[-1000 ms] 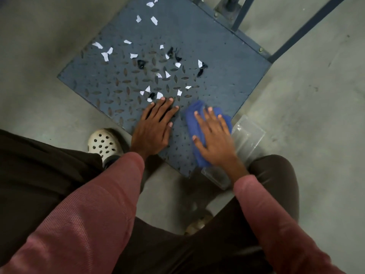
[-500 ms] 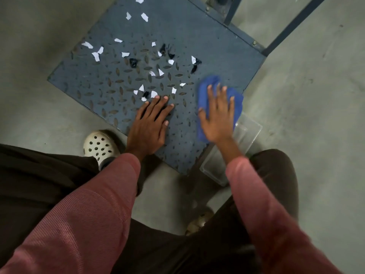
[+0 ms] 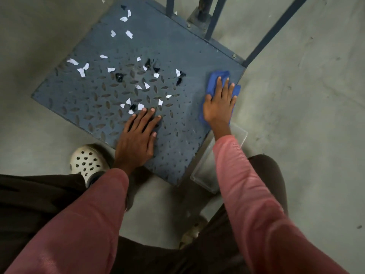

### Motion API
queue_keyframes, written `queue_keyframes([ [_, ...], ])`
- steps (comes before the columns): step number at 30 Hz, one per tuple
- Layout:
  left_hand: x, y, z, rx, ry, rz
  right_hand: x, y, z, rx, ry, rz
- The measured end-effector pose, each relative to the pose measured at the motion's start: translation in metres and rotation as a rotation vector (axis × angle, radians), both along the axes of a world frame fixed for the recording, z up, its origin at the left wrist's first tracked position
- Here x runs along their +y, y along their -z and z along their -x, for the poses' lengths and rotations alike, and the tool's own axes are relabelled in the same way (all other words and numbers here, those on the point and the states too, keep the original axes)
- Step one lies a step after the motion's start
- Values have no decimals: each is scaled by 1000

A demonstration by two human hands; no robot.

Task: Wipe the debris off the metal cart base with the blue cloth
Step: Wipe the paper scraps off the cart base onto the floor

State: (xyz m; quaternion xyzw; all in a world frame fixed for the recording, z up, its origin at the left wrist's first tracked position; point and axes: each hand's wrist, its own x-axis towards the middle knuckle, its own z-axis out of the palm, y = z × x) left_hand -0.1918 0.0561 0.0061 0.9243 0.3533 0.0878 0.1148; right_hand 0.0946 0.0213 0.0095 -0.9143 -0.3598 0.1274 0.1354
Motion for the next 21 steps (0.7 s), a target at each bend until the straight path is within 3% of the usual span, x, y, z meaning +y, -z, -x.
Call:
queue_keyframes([
  [2, -1, -1, -1, -4, -4, 4, -13, 0, 50, -62, -37, 0],
  [5, -1, -2, -2, -5, -12, 9, -64, -4, 123, -104, -336, -4],
  [8, -1, -1, -2, -17, -12, 8, -90, -2, 112, -82, -467, -33],
  [16, -1, 3, -1, 1, -5, 7, 3, 12, -18, -39, -100, -25],
  [19, 1, 4, 0, -2, 4, 6, 16, 8, 0, -49, 6, 15],
  [21, 0, 4, 0, -28, 7, 10, 0, 6, 53, -77, -65, 8],
])
